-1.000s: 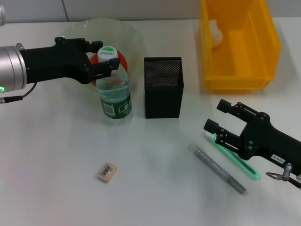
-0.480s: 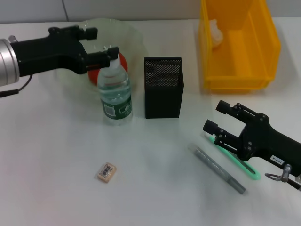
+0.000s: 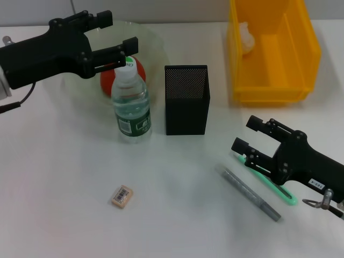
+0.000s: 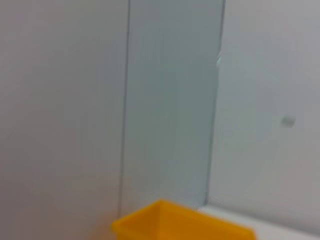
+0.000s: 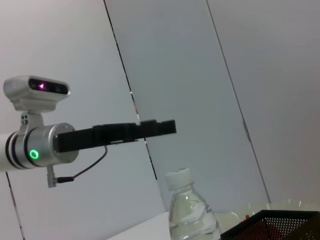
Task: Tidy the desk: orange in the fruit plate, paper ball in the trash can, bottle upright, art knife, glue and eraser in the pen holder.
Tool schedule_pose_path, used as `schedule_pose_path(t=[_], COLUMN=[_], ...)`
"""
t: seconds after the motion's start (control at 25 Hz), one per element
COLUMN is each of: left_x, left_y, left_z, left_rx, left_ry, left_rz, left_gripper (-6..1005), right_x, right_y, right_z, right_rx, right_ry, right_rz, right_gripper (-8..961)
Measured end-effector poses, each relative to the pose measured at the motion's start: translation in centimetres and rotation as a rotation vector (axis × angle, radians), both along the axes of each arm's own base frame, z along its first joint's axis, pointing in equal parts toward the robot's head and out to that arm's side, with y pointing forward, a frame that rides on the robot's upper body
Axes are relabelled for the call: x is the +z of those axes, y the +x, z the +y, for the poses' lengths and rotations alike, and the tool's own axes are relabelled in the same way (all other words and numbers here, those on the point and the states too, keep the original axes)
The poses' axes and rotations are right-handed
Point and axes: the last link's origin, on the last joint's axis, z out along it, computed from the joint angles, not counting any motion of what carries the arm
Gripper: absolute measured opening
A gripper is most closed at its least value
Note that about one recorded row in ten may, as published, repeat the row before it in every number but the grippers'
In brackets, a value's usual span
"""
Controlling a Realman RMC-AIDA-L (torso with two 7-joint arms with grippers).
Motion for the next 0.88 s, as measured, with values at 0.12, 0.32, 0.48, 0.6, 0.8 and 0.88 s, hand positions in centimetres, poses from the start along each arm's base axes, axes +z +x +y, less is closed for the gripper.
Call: schedule_pose_path(t=[0.12,0.32,0.48,0.6,0.8,0.88], left_x=[-0.6,-1.8,-3.6,-4.6,-5.5,-5.6], left_y=[-0.4,-0.9,-1.8,-2.5,-4.3,-4.4], left_z=[-1.0,-2.6,-4.5,-5.8,-7.7,-7.9], left_rx=[-0.092,-0.2,-0.278,-0.303,-0.26,-0.256], left_ry=[-0.014,-0.044,-0.09,-0.135,-0.174,-0.176], left_rz=[-0.074,-0.128,-0.165,-0.2,-0.214,-0.214], left_gripper=[801,801,801,801,801,801], right_x=[0.0,0.0,0.0,0.1,0.3,0.3], right_y=[0.0,0.0,0.0,0.1,0.2,0.2], right_z=[0.0,0.0,-0.1,-0.1,-0.1,0.0], right_rx=[0.0,0.001,0.001,0.0,0.001,0.002], right_ry=[0.0,0.0,0.001,0.001,0.004,0.006], right_rz=[0.001,0.001,0.001,-0.001,-0.001,0.0], right_gripper=[685,685,685,685,685,685])
